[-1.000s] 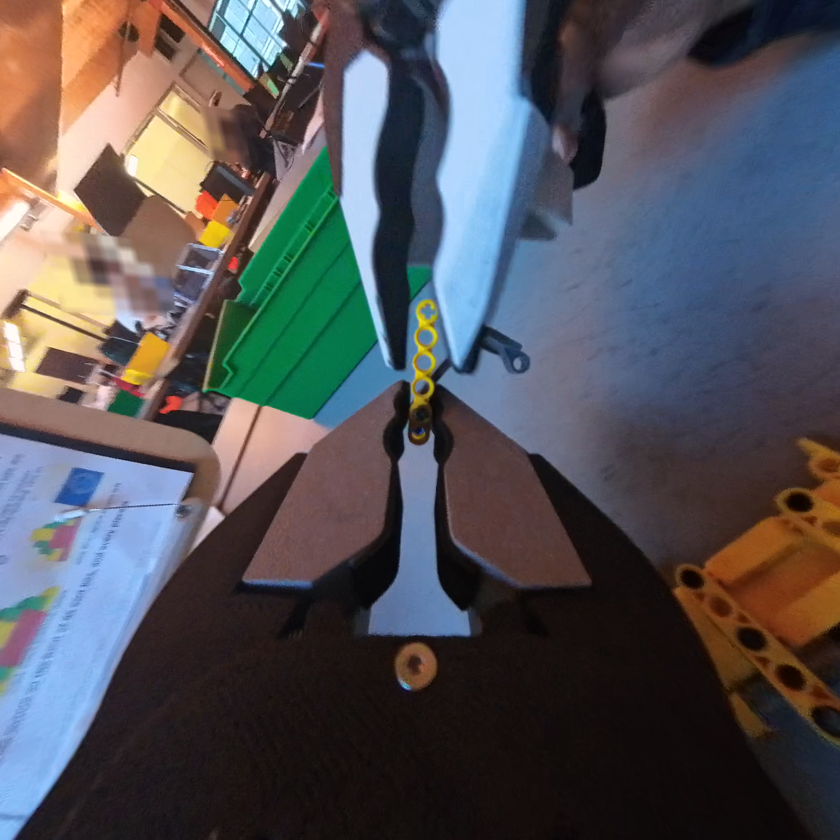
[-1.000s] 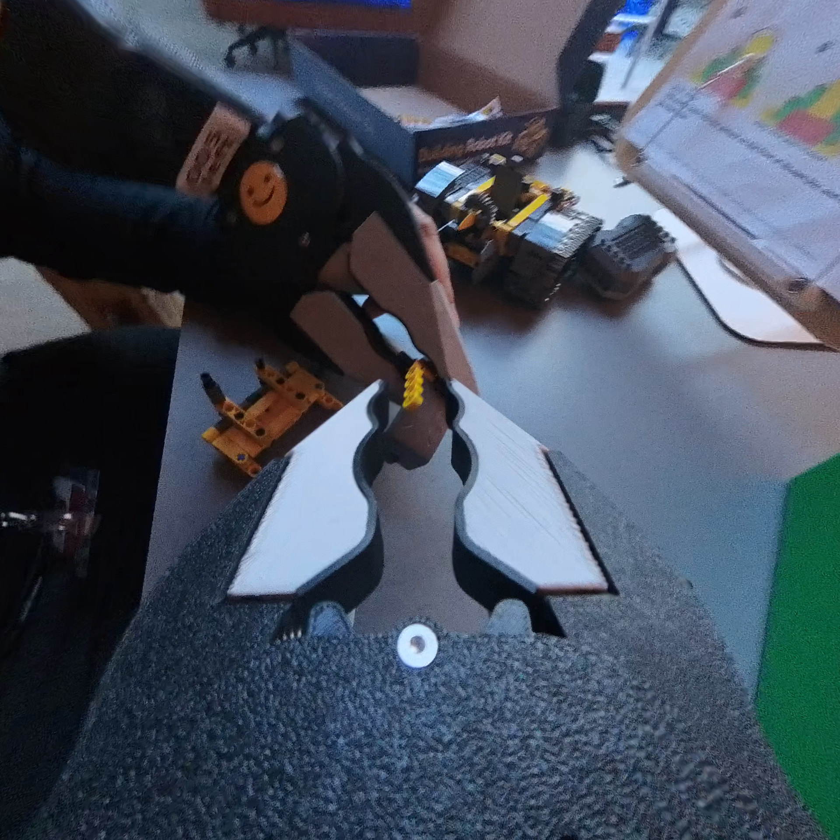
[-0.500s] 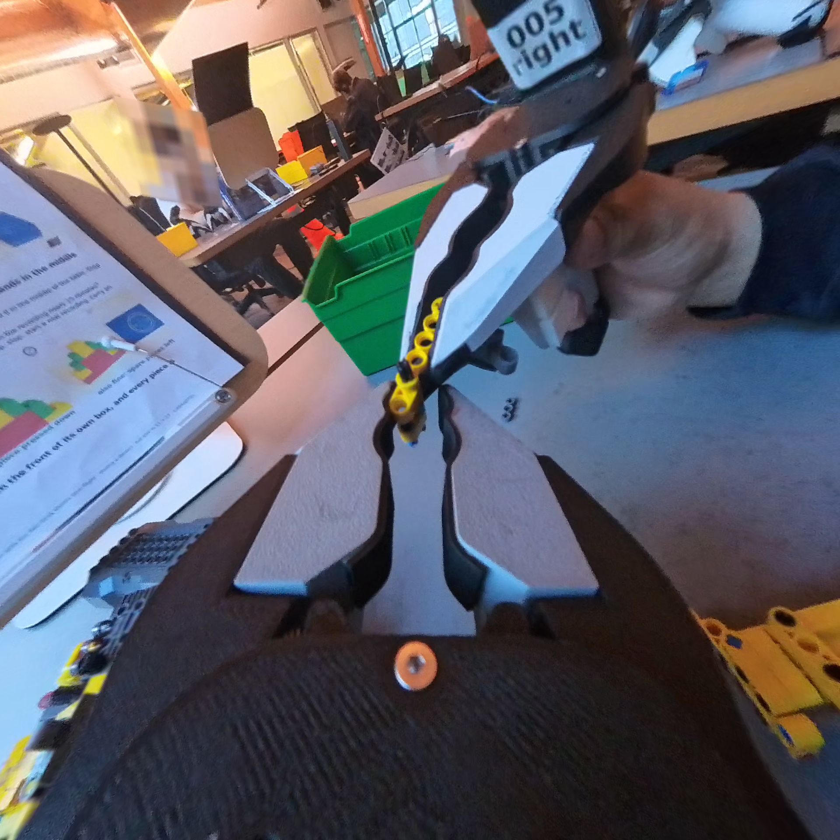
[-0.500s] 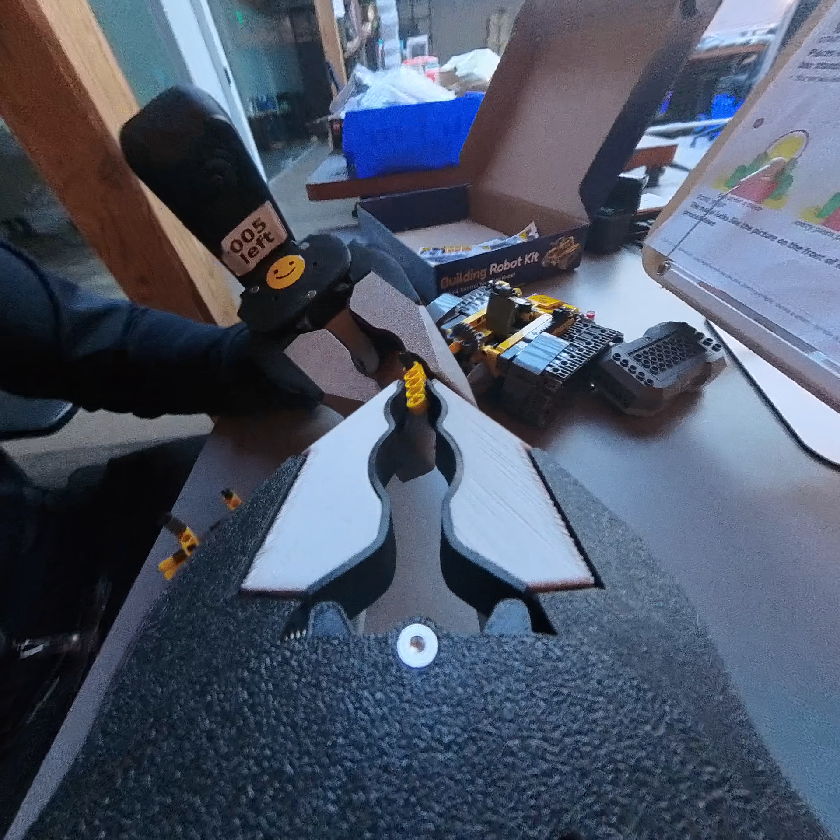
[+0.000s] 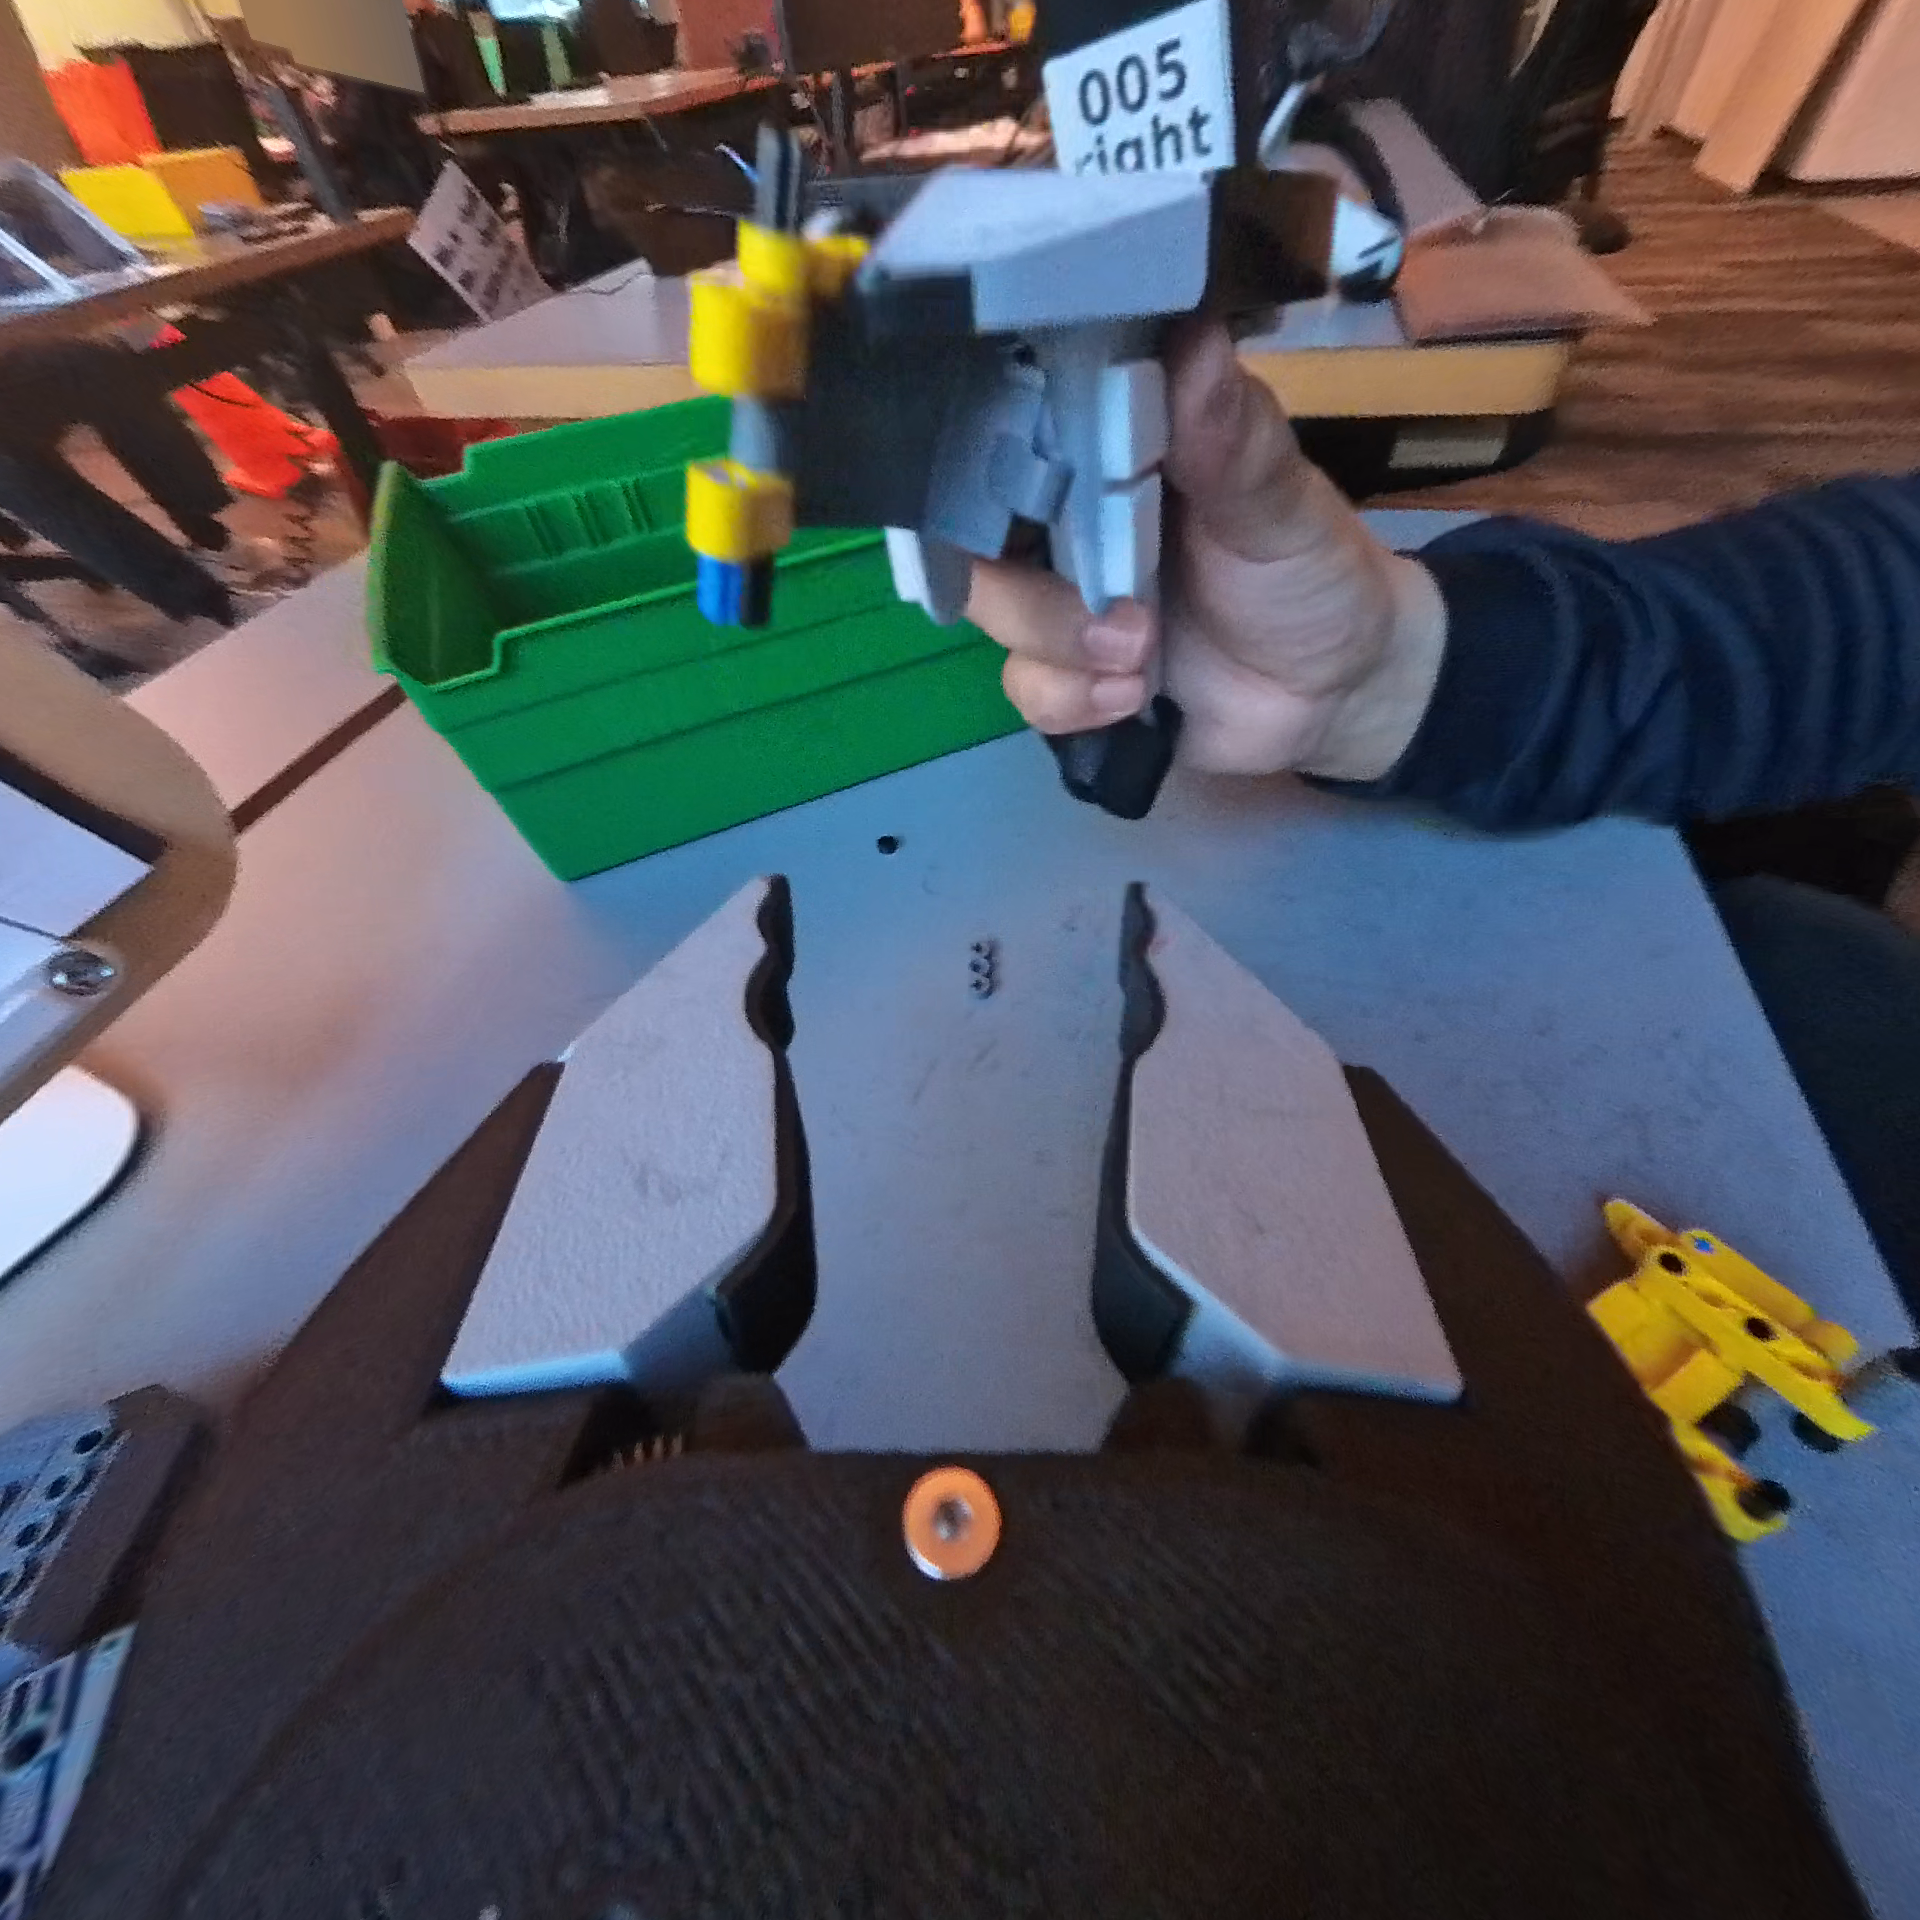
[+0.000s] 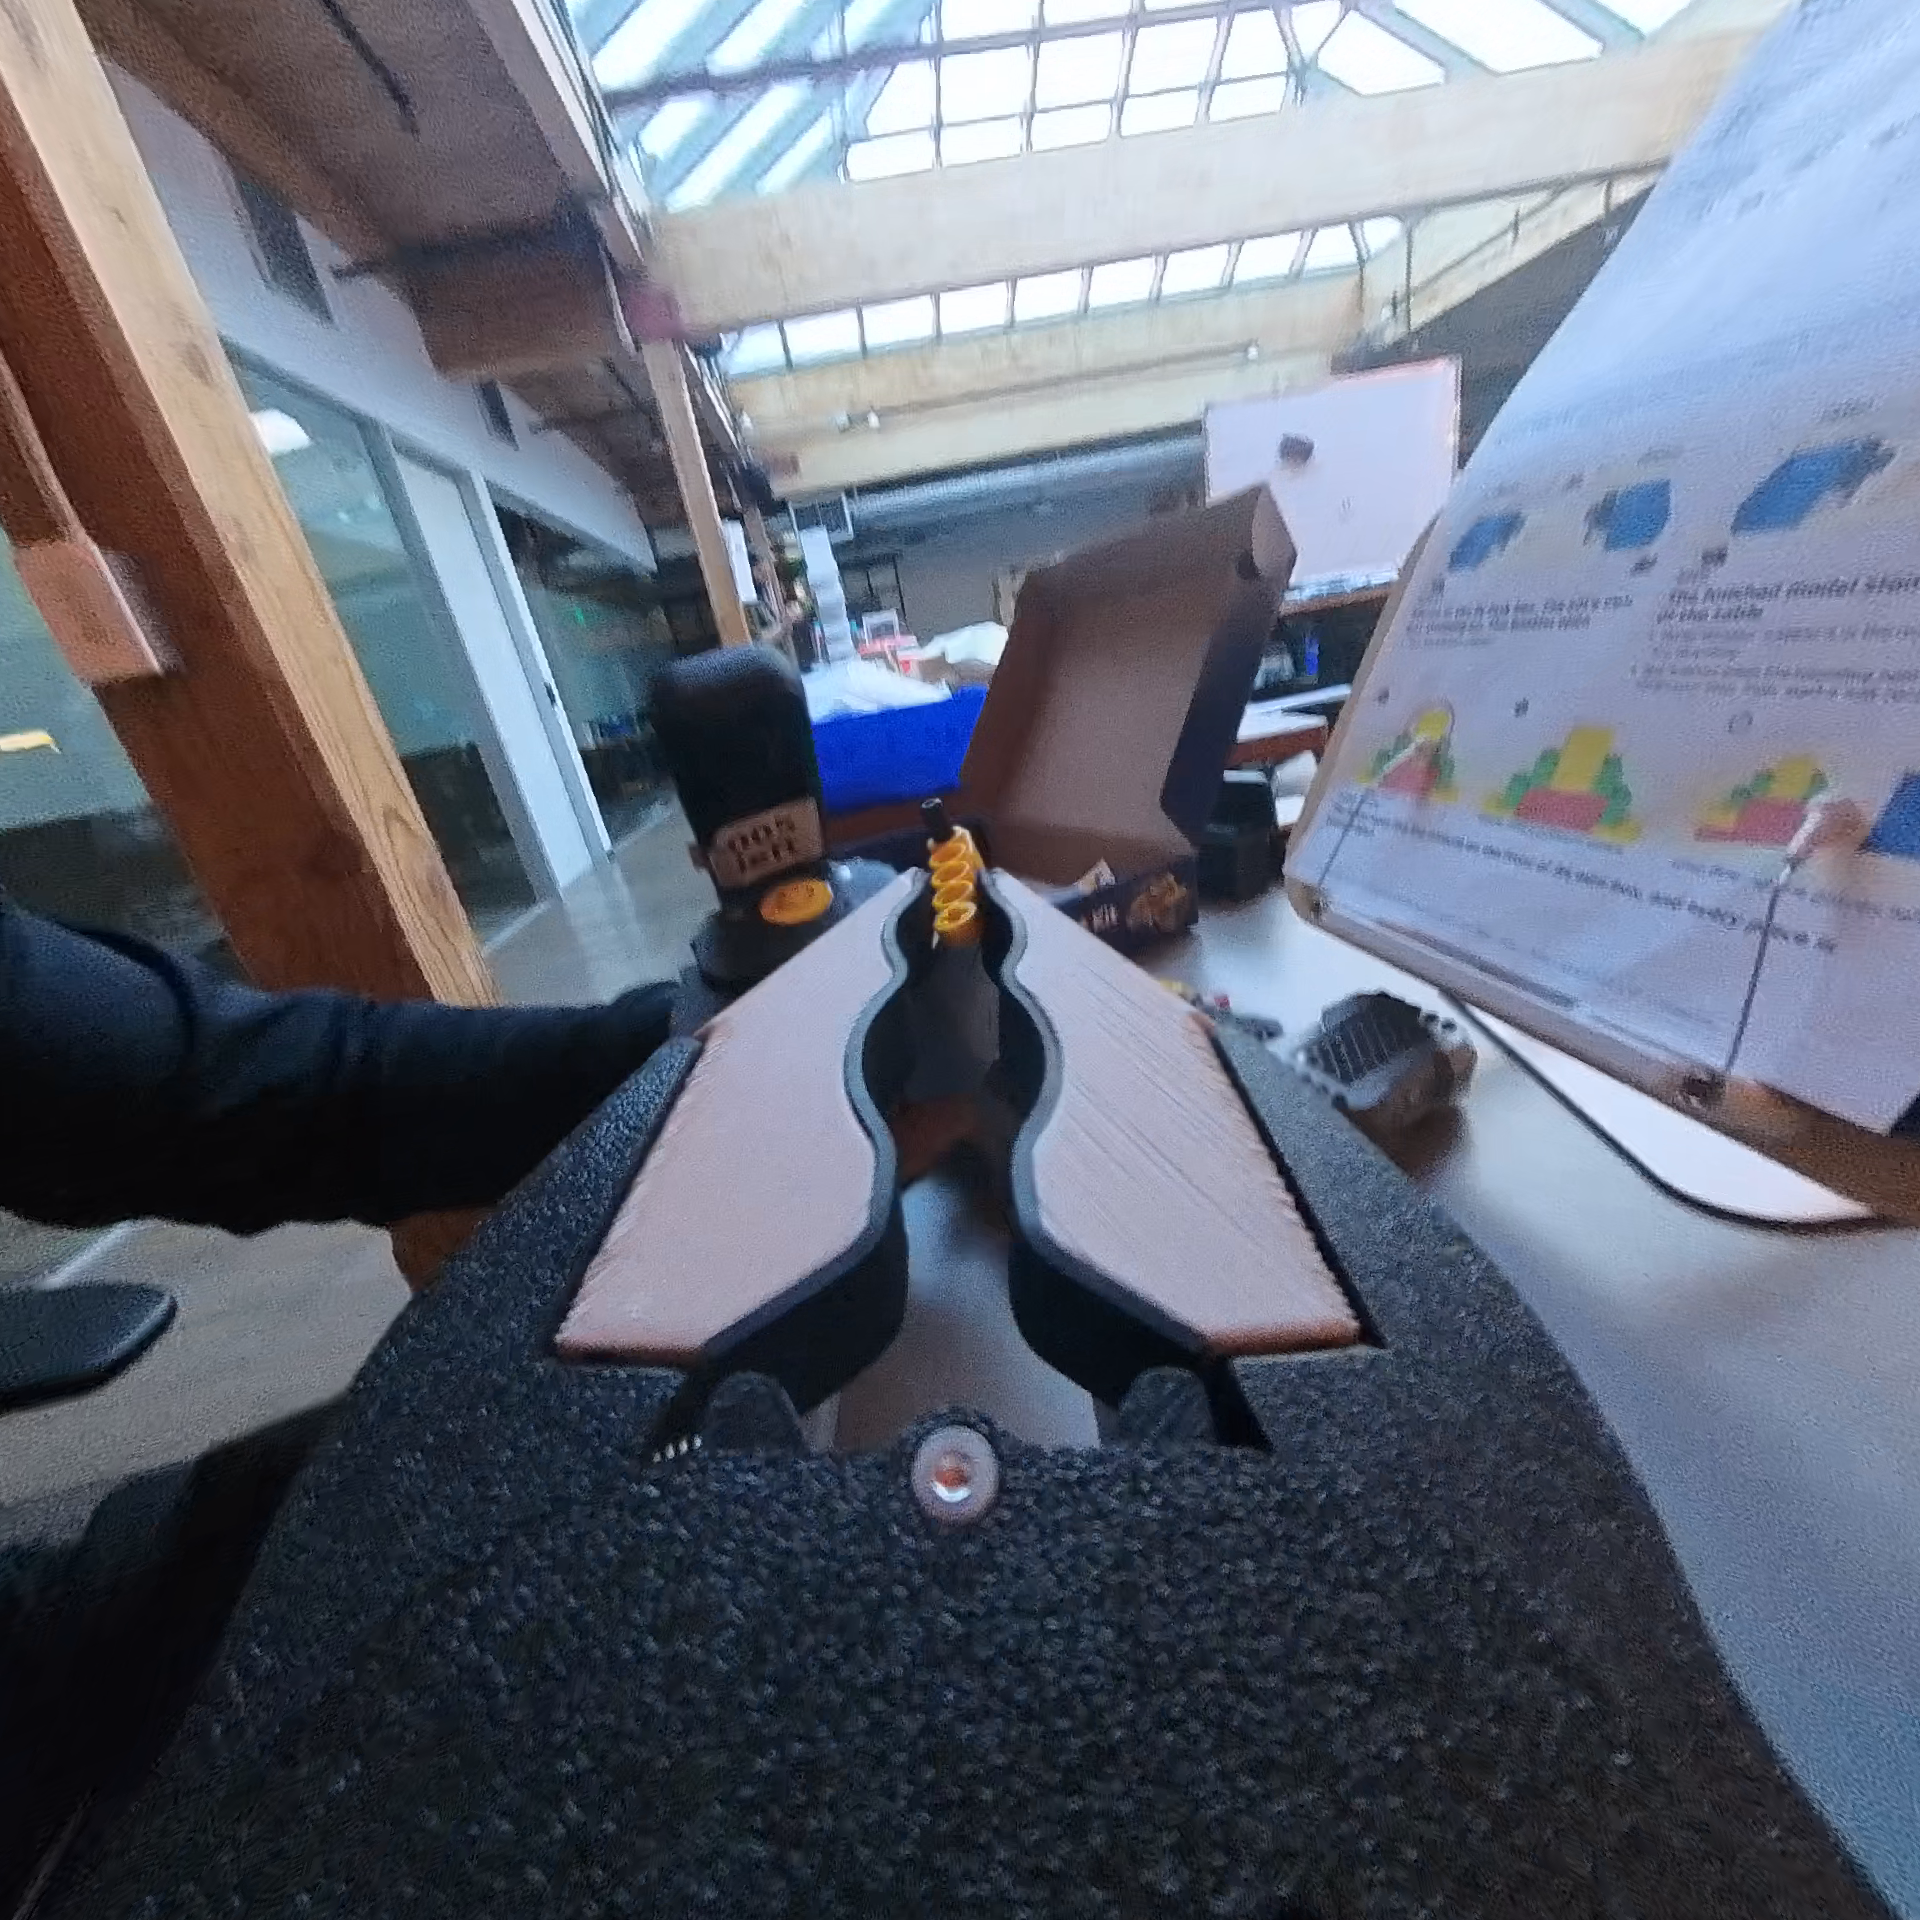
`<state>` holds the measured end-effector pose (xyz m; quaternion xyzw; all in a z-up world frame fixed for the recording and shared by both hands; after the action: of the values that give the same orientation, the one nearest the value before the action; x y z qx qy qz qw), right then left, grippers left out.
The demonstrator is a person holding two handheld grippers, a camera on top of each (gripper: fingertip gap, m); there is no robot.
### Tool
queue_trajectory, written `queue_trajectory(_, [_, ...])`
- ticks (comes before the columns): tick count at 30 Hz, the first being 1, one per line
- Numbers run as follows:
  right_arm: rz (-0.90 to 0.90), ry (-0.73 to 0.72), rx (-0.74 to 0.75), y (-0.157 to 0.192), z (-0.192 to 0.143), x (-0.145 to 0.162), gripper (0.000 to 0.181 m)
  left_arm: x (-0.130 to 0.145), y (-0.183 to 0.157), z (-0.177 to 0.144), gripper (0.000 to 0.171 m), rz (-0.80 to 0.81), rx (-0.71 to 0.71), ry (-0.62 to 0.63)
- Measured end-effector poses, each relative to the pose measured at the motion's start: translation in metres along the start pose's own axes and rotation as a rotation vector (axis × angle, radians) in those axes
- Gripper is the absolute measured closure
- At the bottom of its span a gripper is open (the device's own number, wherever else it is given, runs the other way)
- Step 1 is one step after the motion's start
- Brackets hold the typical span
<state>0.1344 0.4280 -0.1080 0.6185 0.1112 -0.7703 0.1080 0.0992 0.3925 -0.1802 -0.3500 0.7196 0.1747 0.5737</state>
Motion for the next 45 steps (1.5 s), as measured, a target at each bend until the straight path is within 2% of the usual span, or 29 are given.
queue_trajectory(3, [0.059, -0.085, -0.029, -0.005, 0.013, -0.011, 0.176, -0.01, -0.001, -0.003, 0.108, -0.048, 0.018, -0.065])
queue_trajectory(6, [0.102, -0.077, -0.051, -0.005, 0.018, 0.0, 0.176, -0.015, -0.01, -0.008, 0.108, -0.066, 0.01, -0.173])
queue_trajectory(10, [0.18, -0.056, -0.076, -0.006, 0.017, 0.019, 0.176, -0.015, -0.024, -0.014, 0.107, -0.101, 0.062, -0.204])
queue_trajectory(15, [0.213, -0.044, -0.092, -0.007, 0.015, 0.026, 0.176, -0.017, -0.015, -0.019, 0.099, -0.224, 0.081, -0.234])
queue_trajectory(19, [0.242, -0.041, -0.116, -0.002, 0.013, 0.029, 0.176, -0.007, -0.002, -0.015, 0.097, -0.312, 0.068, -0.187])
queue_trajectory(24, [0.282, -0.02, -0.175, 0.005, 0.011, 0.036, 0.176, -0.011, 0.0, -0.02, 0.109, -0.368, 0.113, -0.243])
queue_trajectory(28, [0.321, -0.039, -0.227, 0.011, 0.013, 0.034, 0.176, -0.01, 0.006, -0.022, 0.113, -0.356, 0.085, -0.246])
queue_trajectory(34, [0.329, -0.017, -0.256, 0.017, 0.016, 0.038, 0.176, -0.019, 0.003, -0.03, 0.125, -0.371, 0.147, -0.322])
queue_trajectory(39, [0.329, -0.009, -0.267, 0.02, 0.018, 0.039, 0.176, -0.018, 0.007, -0.032, 0.139, -0.339, 0.117, -0.329])
queue_trajectory(43, [0.325, -0.003, -0.262, 0.019, 0.018, 0.04, 0.175, -0.017, 0.002, -0.031, 0.155, -0.346, 0.176, -0.317])
queue_trajectory(45, [0.339, -0.002, -0.268, 0.019, 0.018, 0.042, 0.176, -0.016, 0.002, -0.03, 0.155, -0.344, 0.171, -0.31])
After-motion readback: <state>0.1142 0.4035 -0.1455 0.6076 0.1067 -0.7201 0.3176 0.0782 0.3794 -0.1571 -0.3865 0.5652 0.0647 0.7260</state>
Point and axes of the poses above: each gripper's, where its closed fingertips meet, z out along the fingers, x out of its underside, y = z × x across the jaws, the point moved 3 cm from there along -z, back along the fingers, and after that the axes turned 13 degrees about -z, right-handed, at the moved point
